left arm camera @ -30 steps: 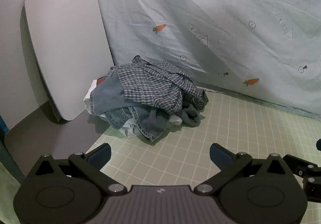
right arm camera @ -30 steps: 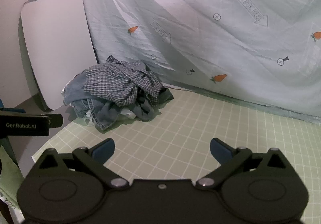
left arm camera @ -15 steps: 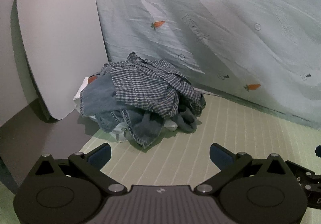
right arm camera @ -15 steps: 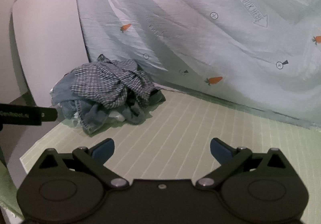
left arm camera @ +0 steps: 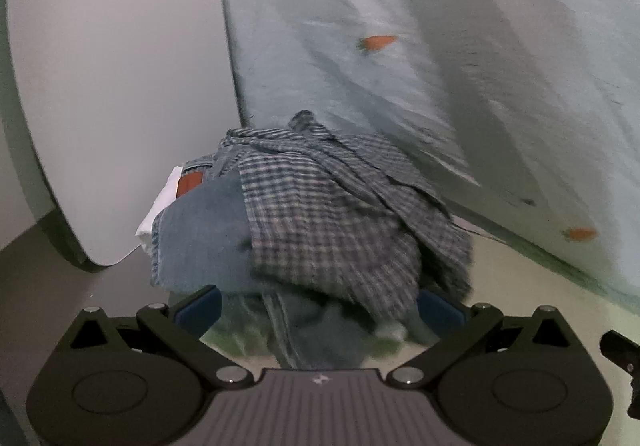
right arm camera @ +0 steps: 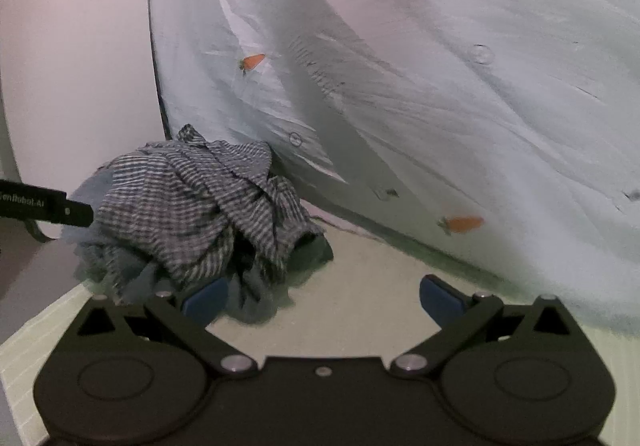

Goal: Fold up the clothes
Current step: 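Grasp the plaid shirt with the left gripper while the right gripper grasps it too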

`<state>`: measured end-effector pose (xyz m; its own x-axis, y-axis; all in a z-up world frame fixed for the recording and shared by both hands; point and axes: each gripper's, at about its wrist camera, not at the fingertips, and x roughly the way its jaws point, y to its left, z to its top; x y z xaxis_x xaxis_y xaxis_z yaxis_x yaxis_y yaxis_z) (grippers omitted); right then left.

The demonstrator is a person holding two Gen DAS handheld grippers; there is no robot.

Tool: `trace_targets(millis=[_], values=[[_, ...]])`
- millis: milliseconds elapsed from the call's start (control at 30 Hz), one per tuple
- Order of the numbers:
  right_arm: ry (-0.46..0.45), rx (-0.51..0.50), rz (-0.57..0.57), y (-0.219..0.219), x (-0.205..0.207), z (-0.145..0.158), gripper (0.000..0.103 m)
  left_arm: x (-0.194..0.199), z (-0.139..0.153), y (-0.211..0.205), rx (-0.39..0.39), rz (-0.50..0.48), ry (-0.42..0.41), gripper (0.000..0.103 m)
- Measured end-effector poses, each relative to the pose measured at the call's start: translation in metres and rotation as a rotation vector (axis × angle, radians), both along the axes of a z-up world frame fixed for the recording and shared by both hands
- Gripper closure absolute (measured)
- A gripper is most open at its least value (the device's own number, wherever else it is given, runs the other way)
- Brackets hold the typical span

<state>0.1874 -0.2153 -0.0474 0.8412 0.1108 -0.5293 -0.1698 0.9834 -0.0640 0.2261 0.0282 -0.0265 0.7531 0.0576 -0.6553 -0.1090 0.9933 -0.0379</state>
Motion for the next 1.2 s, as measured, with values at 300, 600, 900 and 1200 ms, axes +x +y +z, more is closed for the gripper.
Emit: trace_targets(millis=[300,600,900,1200], values=[[0.023,-0.005,0.174,0.064,0.166,-0.038,0.000,0.113,-0.043,0.023,-0.042,0.085,0.044,0.010],[0.160,0.062,0.261,0.106,0.245,-0.096,0.028,0.149,-0.065,0.017,0.070,0.115,0.013,0.045],[0.015,0.171,0.210,0.062,0.202,-0.057,0.101,0.130,-0.035,-0.008,0.126,0.074,-0.064,0.100],[-0.194,0.180,-0.048,-0.049,0.073,0.021,0.101,0.052,0.026,-0.049,0.078,0.005,-0.184,0.100]])
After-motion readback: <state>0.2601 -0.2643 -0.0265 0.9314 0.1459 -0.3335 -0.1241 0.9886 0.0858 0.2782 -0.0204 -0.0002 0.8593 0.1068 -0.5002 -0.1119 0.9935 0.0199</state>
